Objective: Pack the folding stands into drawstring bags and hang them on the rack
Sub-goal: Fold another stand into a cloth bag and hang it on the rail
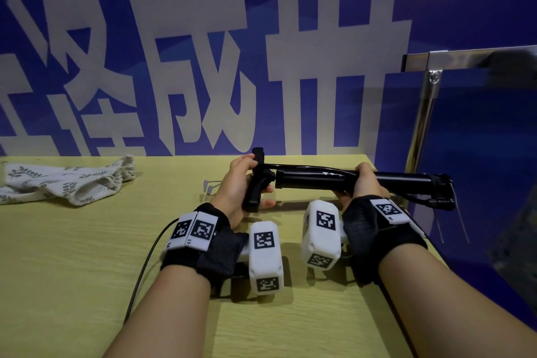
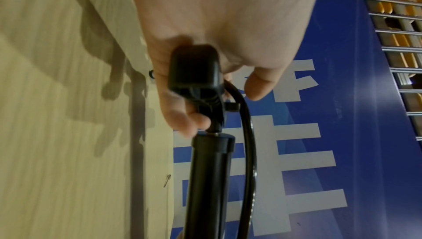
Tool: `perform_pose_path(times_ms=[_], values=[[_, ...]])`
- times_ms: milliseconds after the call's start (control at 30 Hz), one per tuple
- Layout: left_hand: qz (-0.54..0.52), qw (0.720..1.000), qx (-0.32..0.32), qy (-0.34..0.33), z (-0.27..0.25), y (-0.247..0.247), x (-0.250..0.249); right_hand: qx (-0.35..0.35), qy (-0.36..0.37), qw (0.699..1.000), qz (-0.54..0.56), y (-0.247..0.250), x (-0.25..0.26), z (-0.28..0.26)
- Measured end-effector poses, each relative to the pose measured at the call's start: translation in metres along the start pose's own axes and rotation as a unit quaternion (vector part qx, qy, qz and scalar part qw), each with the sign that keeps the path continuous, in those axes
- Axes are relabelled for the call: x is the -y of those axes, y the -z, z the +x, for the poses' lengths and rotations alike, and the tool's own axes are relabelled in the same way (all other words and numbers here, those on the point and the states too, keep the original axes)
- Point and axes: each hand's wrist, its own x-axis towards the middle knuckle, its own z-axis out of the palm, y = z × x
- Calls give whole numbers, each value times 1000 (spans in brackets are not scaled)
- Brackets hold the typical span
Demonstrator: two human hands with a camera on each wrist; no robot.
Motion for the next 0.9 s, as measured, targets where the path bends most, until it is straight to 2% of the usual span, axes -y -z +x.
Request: perform_pose_path(times_ms=[267, 433, 900], values=[[-48, 999, 8, -23, 0, 2, 2, 8, -2, 1000, 7, -2, -3, 2], [-13, 999, 23, -33, -3, -2, 0, 9, 1, 1000, 11, -1, -3, 7], [107, 993, 1, -49, 0, -5, -1, -4, -7, 1000, -20, 0, -4, 9]])
